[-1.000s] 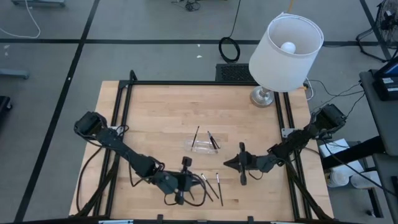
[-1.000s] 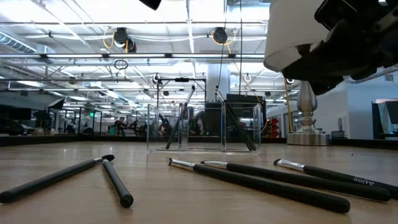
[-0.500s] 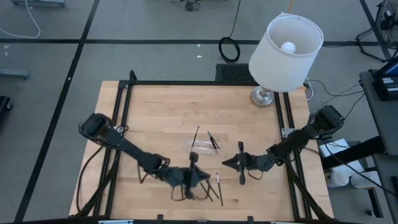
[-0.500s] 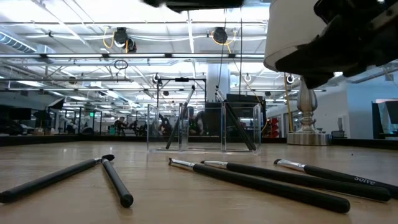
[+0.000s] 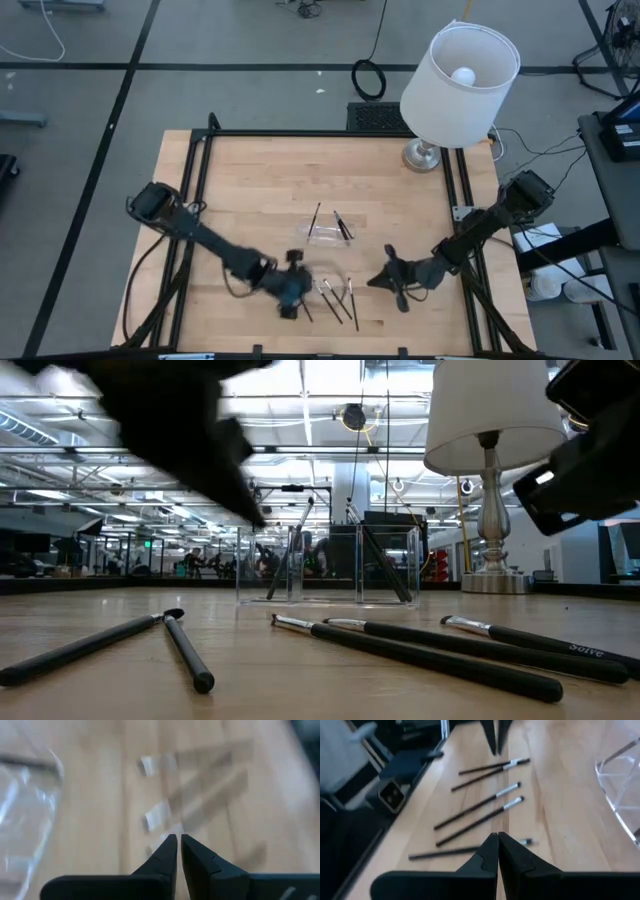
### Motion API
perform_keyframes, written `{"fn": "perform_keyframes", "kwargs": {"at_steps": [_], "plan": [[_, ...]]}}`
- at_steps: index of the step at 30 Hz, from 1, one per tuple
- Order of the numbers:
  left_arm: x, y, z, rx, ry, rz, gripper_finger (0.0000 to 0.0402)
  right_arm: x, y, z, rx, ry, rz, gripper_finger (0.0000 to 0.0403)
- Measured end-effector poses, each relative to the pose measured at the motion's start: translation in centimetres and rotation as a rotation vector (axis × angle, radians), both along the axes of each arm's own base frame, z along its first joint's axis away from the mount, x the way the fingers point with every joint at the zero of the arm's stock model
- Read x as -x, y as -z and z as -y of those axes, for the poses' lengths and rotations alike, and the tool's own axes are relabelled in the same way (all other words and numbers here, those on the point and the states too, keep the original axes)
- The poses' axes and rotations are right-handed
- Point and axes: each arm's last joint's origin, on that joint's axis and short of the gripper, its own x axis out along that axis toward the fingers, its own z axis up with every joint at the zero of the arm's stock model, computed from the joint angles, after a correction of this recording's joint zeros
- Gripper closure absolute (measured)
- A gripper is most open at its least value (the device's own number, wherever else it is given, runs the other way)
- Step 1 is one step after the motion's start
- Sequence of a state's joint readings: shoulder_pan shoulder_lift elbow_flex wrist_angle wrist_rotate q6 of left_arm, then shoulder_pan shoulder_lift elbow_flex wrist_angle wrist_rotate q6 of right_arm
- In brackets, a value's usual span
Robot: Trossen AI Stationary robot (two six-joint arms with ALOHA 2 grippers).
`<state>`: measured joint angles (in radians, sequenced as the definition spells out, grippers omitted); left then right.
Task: Put items in baskets/containers
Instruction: Put the brow brush in the transparent organizer
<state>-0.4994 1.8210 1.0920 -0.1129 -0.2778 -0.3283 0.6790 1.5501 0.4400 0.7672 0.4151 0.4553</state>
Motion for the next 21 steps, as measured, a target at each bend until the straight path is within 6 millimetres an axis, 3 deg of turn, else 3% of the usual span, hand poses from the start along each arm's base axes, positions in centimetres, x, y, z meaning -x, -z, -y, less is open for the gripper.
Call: {"fn": "perform_keyframes", "kwargs": {"at_steps": [3, 7, 21], "plan": [[1.4, -0.4, 1.0, -0.127, 0.042, -0.008, 0.0366, 0.3, 0.1, -0.3, 0.051, -0.033, -0.003, 0.0403], [1.7, -1.0, 1.7, -0.234, 0.075, 0.045, 0.0366, 0.3, 0.1, -0.3, 0.123, -0.062, 0.017, 0.0403], [1.7, -1.0, 0.5, -0.367, -0.063, 0.056, 0.0366, 0.3, 0.2, -0.2, 0.227, -0.1, 0.034, 0.0403]]}}
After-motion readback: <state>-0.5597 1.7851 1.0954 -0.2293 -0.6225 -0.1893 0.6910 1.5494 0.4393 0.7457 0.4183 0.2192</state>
